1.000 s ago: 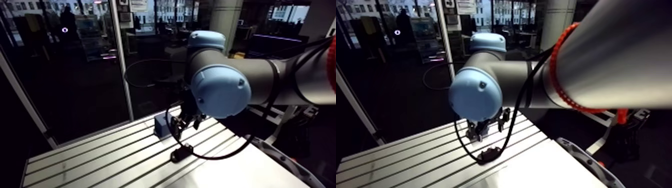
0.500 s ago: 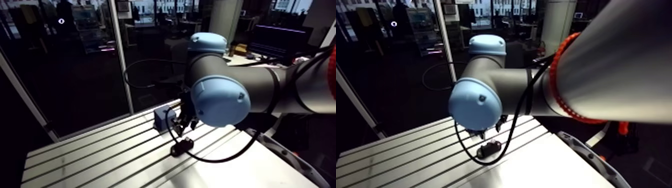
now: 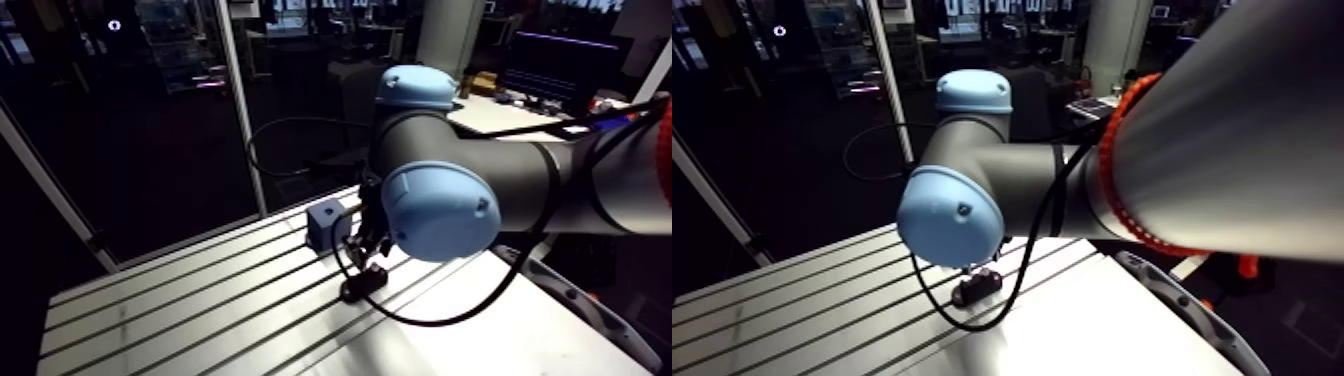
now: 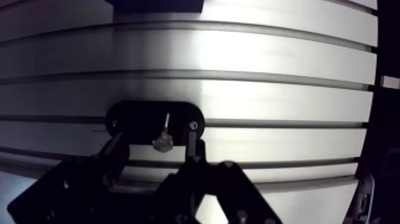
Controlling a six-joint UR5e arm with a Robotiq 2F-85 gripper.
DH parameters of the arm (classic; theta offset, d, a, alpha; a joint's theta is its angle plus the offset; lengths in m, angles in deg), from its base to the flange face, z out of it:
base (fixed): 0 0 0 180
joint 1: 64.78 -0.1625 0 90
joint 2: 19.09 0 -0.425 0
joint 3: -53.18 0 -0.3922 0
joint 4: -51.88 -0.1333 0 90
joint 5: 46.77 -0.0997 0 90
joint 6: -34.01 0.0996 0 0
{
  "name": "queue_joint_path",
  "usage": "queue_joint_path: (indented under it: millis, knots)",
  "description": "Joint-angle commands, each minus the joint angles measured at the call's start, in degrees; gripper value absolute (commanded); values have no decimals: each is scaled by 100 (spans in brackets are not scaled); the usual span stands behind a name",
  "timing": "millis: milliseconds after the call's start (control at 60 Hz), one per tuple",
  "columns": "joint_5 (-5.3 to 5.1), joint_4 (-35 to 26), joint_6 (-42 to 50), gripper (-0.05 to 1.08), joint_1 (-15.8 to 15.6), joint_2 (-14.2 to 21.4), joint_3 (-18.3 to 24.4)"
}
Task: Pick up the M10 bolt and insert it into the hex recess until seated.
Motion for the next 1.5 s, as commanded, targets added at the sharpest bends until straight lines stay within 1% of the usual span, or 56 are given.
queue_joint_path:
  millis: [17,150,250,483,867,1500]
  knots:
    - [4,12,1,42,3,-33,-10]
    - [4,21,2,42,12,-120,-11]
    - [4,21,2,44,12,-122,-11]
    - [22,21,64,44,12,-122,-11]
    - [22,21,72,50,12,-122,-20]
    - [22,100,72,51,12,-139,-11]
